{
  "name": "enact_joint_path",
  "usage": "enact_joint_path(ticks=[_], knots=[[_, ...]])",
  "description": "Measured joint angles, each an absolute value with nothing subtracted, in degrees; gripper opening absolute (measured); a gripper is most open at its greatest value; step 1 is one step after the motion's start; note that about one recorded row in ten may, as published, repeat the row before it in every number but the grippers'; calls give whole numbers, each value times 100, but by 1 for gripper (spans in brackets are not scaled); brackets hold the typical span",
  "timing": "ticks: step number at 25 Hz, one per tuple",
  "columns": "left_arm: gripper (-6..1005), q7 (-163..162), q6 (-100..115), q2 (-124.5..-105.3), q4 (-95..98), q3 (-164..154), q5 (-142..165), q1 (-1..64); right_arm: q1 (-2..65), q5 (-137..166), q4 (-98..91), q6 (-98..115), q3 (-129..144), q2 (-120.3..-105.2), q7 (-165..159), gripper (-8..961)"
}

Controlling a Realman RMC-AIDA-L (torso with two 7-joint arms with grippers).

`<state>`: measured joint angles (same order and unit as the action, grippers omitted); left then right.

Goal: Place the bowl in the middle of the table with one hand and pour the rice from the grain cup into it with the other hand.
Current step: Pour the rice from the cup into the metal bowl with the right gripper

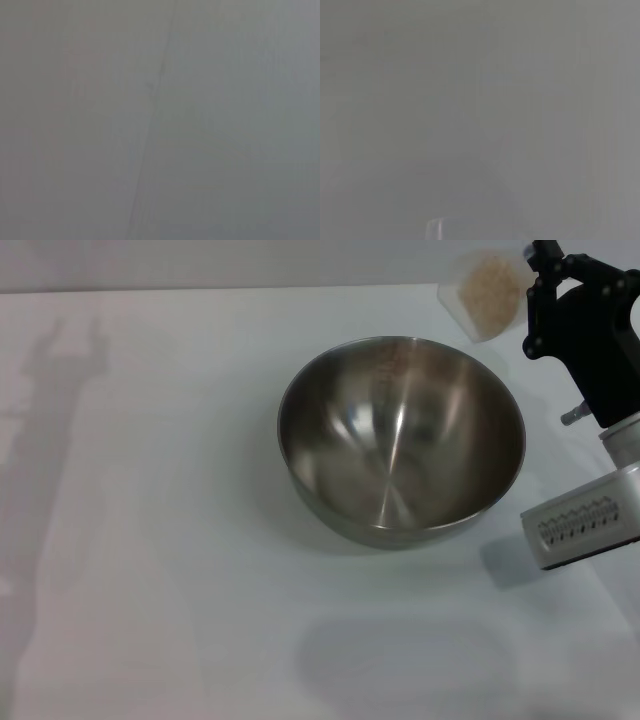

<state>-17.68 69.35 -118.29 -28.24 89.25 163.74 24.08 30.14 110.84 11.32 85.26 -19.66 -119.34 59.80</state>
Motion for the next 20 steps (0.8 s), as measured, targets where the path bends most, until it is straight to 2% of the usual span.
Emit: enact_joint_path(ticks=[20], knots=[[472, -1790, 6863, -11839, -2833, 9028, 16366, 2390, 3086, 11225, 1090, 8669, -1578, -11918, 8009, 7]])
